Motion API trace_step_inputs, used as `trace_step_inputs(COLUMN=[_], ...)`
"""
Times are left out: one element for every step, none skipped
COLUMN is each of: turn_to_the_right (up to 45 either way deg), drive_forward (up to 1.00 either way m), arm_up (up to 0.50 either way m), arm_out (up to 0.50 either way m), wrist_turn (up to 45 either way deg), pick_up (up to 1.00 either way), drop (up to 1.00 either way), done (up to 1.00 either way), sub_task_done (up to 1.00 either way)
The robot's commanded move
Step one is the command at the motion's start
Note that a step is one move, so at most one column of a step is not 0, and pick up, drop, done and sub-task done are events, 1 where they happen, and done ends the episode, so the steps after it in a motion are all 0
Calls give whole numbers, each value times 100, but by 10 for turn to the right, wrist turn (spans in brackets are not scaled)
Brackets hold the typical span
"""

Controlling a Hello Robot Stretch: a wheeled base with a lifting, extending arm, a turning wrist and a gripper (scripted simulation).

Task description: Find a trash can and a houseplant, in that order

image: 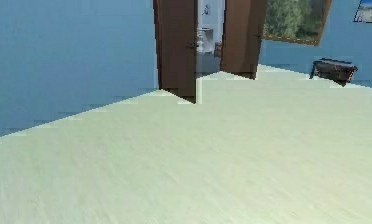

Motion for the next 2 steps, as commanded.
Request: trace_step_inputs(turn_to_the_right=[450,0], drive_forward=[0,100], arm_up=[0,0], arm_out=[0,0], wrist_turn=[0,0], pick_up=[0,0], drop=[0,0], done=[0,0], sub_task_done=[0,0])
